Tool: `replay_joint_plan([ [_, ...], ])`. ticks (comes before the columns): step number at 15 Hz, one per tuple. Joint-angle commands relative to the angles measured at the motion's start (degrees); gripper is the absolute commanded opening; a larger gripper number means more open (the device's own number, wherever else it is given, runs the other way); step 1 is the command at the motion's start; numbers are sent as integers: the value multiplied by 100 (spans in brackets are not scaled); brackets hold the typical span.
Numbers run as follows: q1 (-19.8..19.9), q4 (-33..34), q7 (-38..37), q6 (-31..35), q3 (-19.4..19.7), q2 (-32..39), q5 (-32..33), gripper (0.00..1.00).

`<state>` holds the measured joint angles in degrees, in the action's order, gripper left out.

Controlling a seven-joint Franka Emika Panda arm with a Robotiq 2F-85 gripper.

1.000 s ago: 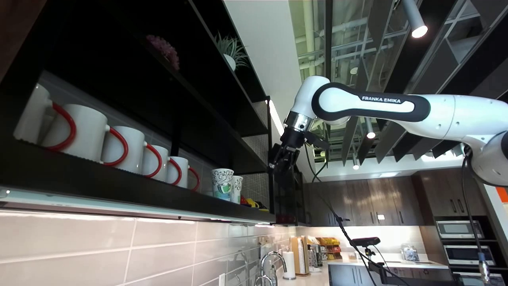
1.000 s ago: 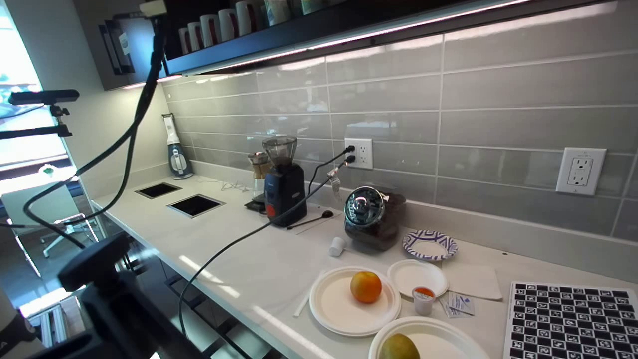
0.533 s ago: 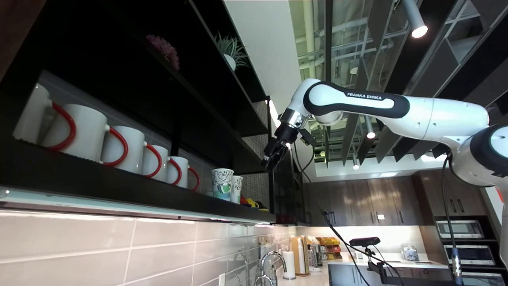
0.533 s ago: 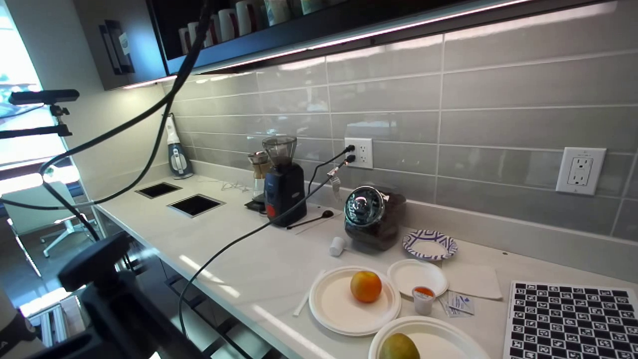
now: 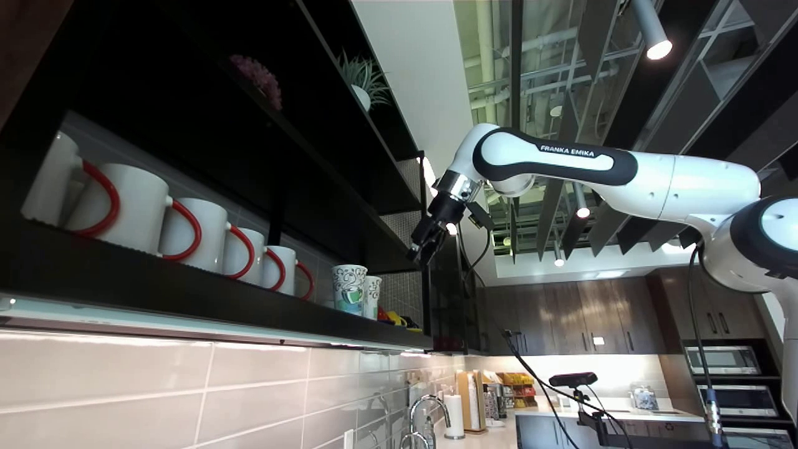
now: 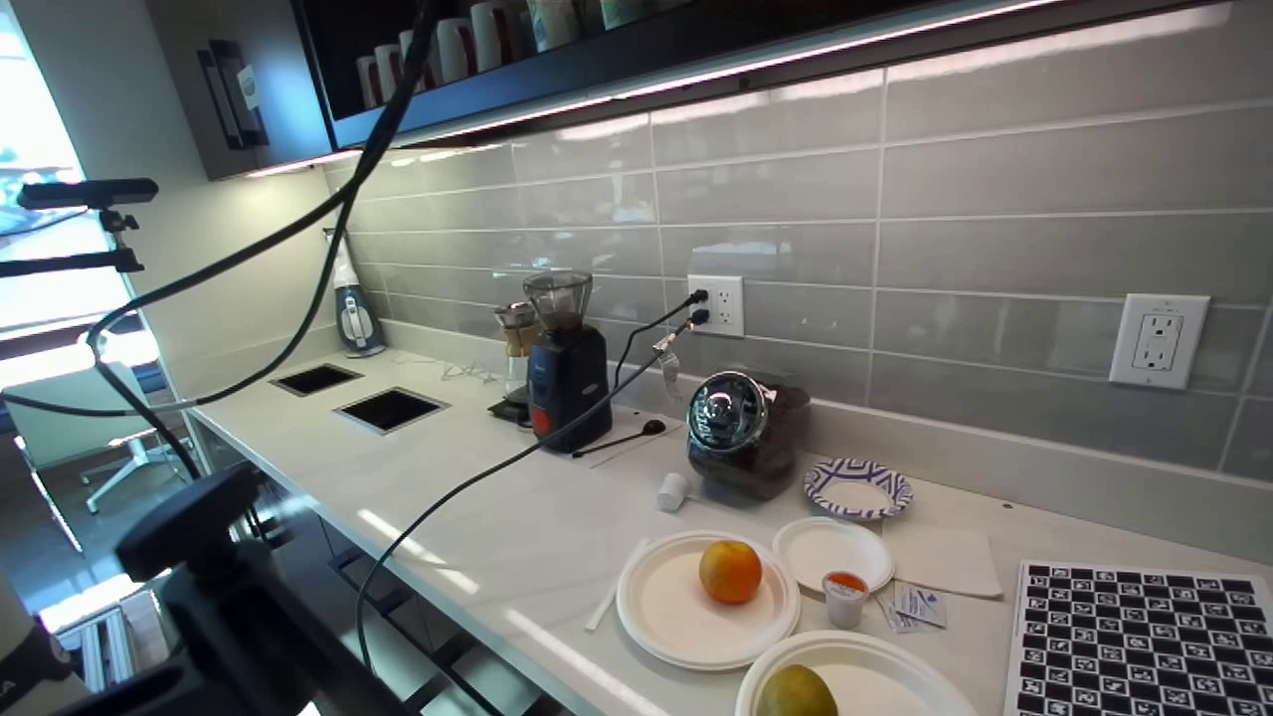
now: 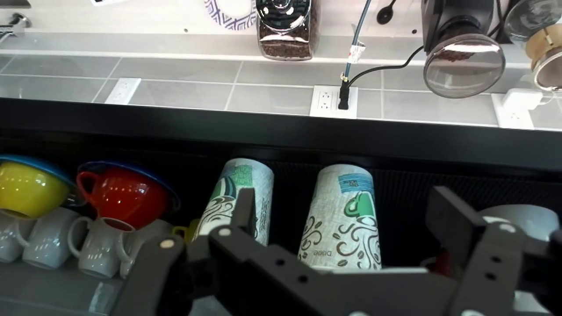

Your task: Pick up the two coffee cups from the cabinet and put them on the counter.

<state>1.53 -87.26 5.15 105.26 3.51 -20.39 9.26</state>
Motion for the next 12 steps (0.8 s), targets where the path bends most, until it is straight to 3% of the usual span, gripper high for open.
replay_joint_plan([
  [1,89,167,43,116,75,114,-43,100],
  [4,127,402,206,277,321,269,-230,100],
  [12,15,1276,1214,365,956,928,-1562,100],
])
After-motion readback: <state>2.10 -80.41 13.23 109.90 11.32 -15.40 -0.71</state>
